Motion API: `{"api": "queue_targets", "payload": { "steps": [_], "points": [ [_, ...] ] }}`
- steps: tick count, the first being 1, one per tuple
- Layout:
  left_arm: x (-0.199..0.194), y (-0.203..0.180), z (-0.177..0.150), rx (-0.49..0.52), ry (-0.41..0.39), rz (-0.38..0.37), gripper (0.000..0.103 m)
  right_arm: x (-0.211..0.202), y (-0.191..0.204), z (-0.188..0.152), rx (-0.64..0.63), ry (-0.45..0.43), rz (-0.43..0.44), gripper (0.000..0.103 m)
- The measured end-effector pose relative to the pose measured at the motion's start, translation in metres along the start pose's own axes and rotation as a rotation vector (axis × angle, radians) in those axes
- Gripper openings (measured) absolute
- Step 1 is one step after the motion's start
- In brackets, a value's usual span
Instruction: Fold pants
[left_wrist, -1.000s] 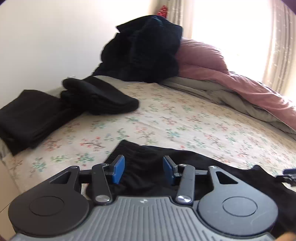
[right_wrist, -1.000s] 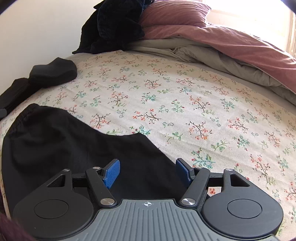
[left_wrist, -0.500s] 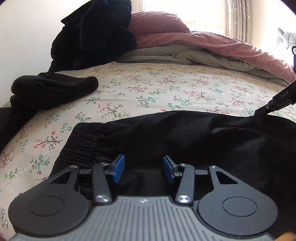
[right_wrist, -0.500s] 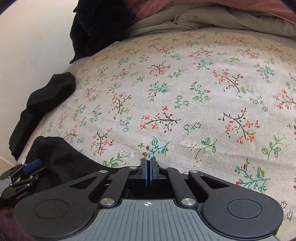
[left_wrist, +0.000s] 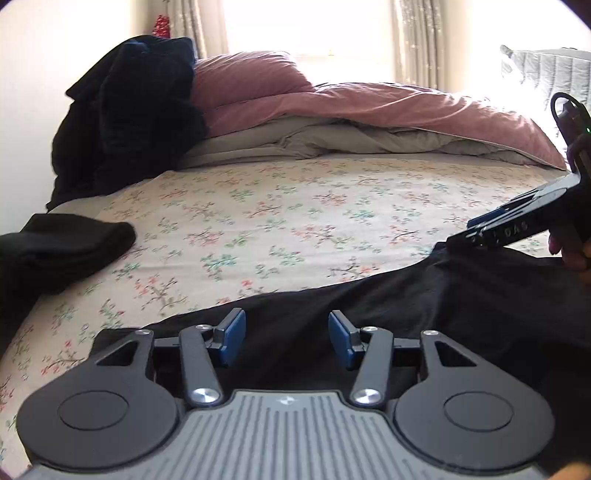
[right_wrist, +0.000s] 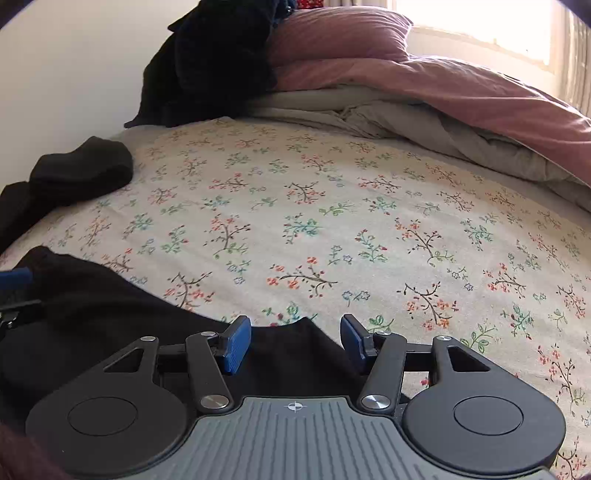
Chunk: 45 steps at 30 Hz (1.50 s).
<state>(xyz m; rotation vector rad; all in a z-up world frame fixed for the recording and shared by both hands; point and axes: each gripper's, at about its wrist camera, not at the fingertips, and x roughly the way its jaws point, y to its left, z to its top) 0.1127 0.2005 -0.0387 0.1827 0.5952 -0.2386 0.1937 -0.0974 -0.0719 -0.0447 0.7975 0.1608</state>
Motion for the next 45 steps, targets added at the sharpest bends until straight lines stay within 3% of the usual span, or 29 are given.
{"api": "queue_targets", "payload": {
  "steps": [4, 7, 10, 15, 19, 24, 28, 30, 32, 37, 45],
  "points": [
    [0.027, -0.031, 0.000, 0.072, 0.033, -0.091, 0.072, -0.020, 0.010, -0.036, -0.073, 0.016, 0.000, 0.057],
    [0.044, -0.034, -0.018, 0.093, 0.102, -0.085, 0.073, -0.035, -0.003, -0.074, -0.078, 0.055, -0.033, 0.060],
    [0.037, -0.013, -0.032, 0.047, 0.091, -0.085, 0.083, -0.068, -0.030, -0.110, -0.036, 0.034, -0.060, 0.071],
    [0.021, 0.032, -0.040, -0.075, 0.139, -0.031, 0.087, -0.128, -0.084, -0.160, 0.066, 0.051, -0.210, 0.072],
    [0.002, 0.011, -0.024, -0.106, 0.103, -0.094, 0.084, -0.159, -0.092, -0.163, 0.172, 0.016, -0.218, 0.072],
    [0.000, -0.078, 0.000, -0.006, 0.082, -0.216, 0.084, -0.148, -0.041, -0.135, 0.107, -0.043, -0.140, 0.072],
    [0.019, -0.142, -0.004, 0.088, 0.146, -0.288, 0.084, -0.126, -0.009, -0.127, 0.077, -0.030, -0.068, 0.072],
    [0.029, -0.157, -0.018, 0.134, 0.206, -0.285, 0.083, -0.121, -0.001, -0.137, 0.044, 0.008, -0.064, 0.072],
    [0.021, -0.155, -0.031, 0.155, 0.187, -0.285, 0.083, -0.124, -0.001, -0.156, 0.021, 0.052, -0.066, 0.072],
    [-0.012, -0.127, -0.053, 0.144, 0.226, -0.327, 0.083, -0.166, -0.020, -0.199, 0.026, 0.051, -0.057, 0.073],
    [-0.046, -0.108, -0.072, 0.150, 0.340, -0.356, 0.084, -0.223, -0.050, -0.237, 0.080, 0.147, -0.165, 0.073]
  ]
}}
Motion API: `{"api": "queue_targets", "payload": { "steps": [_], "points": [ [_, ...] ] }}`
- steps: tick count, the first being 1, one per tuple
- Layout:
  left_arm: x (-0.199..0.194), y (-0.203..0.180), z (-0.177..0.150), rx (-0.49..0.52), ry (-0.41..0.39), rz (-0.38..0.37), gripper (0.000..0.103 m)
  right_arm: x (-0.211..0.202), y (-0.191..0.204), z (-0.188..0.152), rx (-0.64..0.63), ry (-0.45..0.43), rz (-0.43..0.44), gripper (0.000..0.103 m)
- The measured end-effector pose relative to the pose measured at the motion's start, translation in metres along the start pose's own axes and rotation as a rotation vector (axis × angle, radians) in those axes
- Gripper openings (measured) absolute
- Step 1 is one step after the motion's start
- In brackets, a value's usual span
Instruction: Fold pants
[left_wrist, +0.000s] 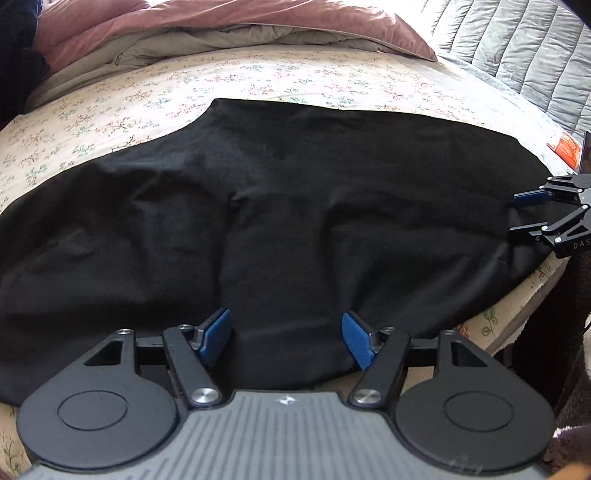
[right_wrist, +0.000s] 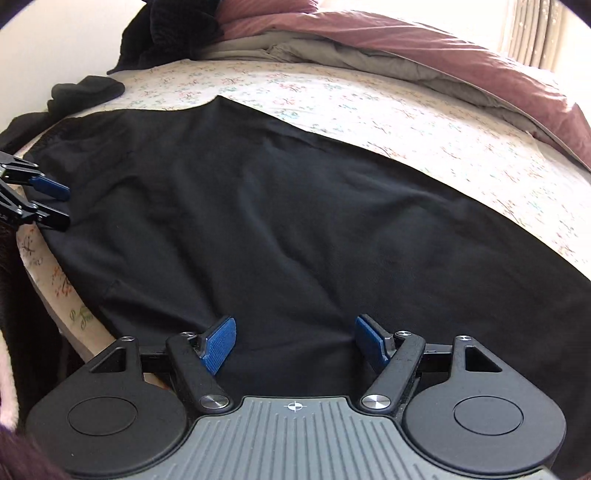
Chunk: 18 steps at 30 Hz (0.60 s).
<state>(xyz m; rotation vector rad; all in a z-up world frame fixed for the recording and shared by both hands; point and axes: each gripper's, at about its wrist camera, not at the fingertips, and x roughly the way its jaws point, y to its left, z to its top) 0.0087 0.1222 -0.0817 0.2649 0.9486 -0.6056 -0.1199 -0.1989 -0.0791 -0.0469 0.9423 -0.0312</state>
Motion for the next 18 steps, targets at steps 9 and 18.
{"api": "queue_targets", "payload": {
  "steps": [9, 18],
  "points": [
    [-0.026, -0.031, 0.015, -0.105, -0.020, -0.029, 0.088, -0.052, -0.076, -0.014, 0.116, 0.072, -0.086, 0.073],
    [-0.018, -0.070, 0.050, -0.285, -0.095, -0.070, 0.101, -0.091, -0.212, -0.032, 0.434, 0.027, -0.110, 0.064]
  ]
}}
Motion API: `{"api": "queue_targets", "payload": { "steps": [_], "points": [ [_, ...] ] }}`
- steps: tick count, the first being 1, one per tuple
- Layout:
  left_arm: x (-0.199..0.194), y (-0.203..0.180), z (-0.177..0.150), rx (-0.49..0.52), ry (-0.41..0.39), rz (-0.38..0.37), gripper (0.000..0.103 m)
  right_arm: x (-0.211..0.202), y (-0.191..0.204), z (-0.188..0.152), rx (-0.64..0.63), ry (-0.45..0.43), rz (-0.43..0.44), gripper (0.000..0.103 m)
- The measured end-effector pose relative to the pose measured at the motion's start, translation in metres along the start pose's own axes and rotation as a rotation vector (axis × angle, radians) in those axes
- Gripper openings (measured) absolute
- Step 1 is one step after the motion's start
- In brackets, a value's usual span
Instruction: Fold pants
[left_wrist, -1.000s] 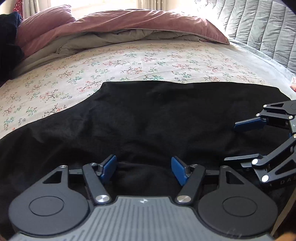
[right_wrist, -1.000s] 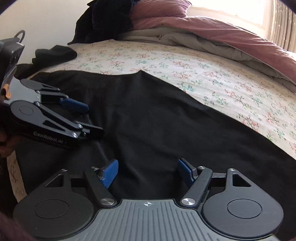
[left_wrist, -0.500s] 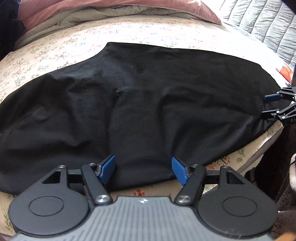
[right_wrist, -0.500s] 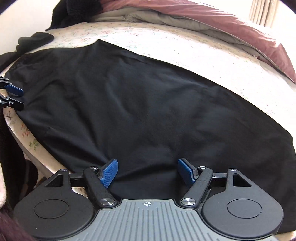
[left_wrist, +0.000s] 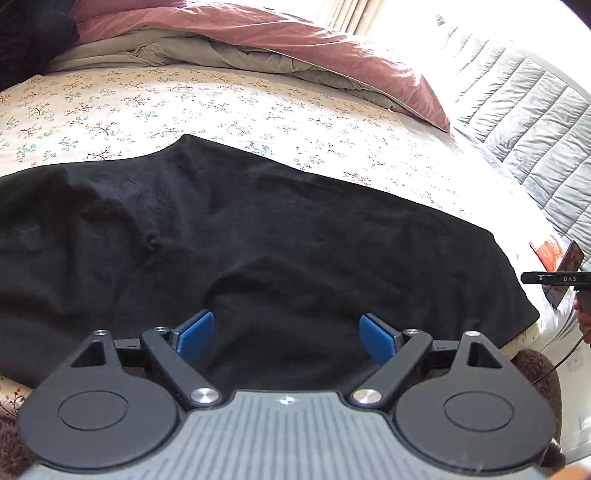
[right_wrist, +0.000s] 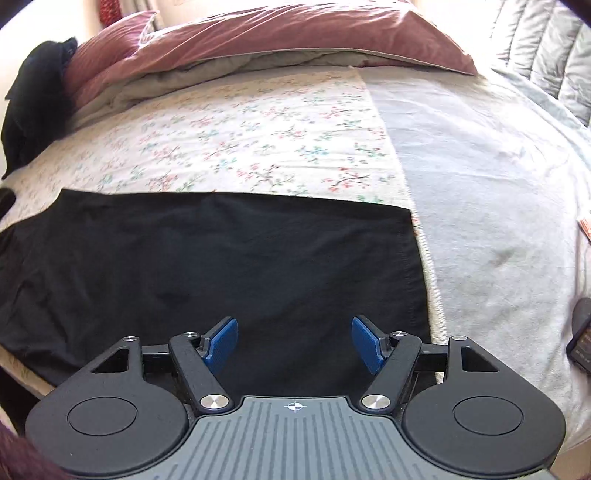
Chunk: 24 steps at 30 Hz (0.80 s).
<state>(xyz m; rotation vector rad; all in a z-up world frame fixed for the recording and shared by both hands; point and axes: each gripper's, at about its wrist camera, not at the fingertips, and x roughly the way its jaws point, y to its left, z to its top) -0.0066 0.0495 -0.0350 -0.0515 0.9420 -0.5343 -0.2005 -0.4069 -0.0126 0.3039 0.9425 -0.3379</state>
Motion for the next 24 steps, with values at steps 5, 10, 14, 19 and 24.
{"api": "queue_targets", "payload": {
  "steps": [5, 10, 14, 19, 24],
  "points": [
    [0.008, -0.023, 0.005, -0.022, 0.019, -0.027, 0.102, 0.004, -0.056, 0.010, 0.165, 0.004, 0.093, 0.045],
    [0.016, -0.048, 0.007, 0.021, 0.025, -0.036, 0.102, 0.023, -0.095, 0.008, 0.288, 0.060, 0.131, 0.033],
    [0.022, -0.061, 0.007, 0.039, 0.034, -0.050, 0.102, 0.029, -0.115, -0.002, 0.320, 0.087, 0.112, 0.032],
    [0.030, -0.071, 0.007, 0.061, 0.044, -0.066, 0.103, 0.035, -0.124, -0.008, 0.312, 0.114, 0.106, 0.032],
    [0.032, -0.072, 0.006, 0.059, 0.048, -0.069, 0.102, 0.039, -0.117, -0.006, 0.270, 0.130, 0.138, 0.032]
  ]
}}
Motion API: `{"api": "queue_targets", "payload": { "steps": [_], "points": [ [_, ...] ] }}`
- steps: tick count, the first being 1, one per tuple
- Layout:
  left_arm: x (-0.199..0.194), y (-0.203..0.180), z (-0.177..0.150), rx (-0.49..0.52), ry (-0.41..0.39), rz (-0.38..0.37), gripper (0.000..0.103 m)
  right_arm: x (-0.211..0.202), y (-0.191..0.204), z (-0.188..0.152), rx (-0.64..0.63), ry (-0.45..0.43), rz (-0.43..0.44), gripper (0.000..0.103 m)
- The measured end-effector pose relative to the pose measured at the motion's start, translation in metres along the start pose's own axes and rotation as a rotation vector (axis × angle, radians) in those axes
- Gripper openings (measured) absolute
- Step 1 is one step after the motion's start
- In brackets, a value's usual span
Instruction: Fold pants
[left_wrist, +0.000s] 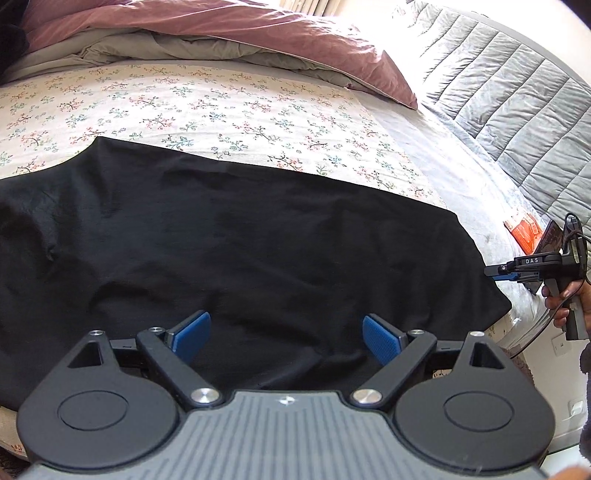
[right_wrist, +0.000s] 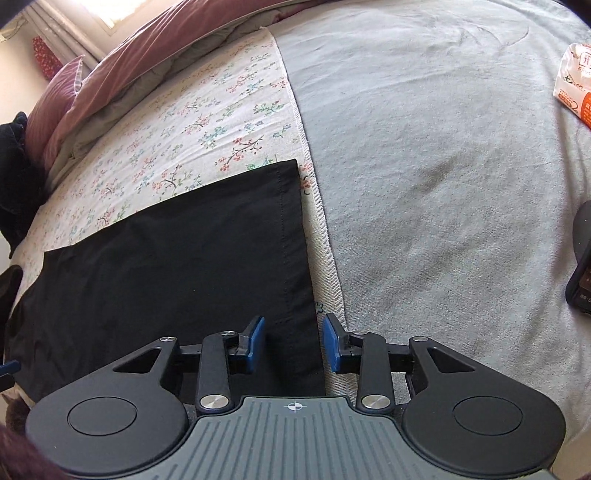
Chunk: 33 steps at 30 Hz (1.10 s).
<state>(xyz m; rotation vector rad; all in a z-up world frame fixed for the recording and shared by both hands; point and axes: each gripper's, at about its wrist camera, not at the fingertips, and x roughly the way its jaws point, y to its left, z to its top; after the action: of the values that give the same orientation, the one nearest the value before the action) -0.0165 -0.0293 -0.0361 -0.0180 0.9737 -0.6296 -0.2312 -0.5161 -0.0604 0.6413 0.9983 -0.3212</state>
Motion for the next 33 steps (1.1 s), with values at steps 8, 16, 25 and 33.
{"api": "queue_targets", "payload": {
  "steps": [8, 16, 25, 33],
  "points": [
    [-0.003, 0.005, -0.004, -0.024, -0.002, -0.002, 0.102, 0.012, 0.010, 0.000, -0.011, 0.003, -0.039, 0.034],
    [-0.002, 0.006, -0.006, -0.042, -0.010, -0.022, 0.102, 0.016, 0.024, -0.005, -0.053, -0.007, -0.068, 0.016],
    [-0.005, 0.010, -0.008, -0.063, -0.024, -0.023, 0.102, 0.007, 0.060, -0.007, -0.163, -0.038, -0.080, 0.010],
    [0.000, 0.004, -0.004, -0.056, -0.032, -0.094, 0.093, 0.006, 0.106, -0.007, -0.239, -0.056, -0.004, 0.010]
  ]
}}
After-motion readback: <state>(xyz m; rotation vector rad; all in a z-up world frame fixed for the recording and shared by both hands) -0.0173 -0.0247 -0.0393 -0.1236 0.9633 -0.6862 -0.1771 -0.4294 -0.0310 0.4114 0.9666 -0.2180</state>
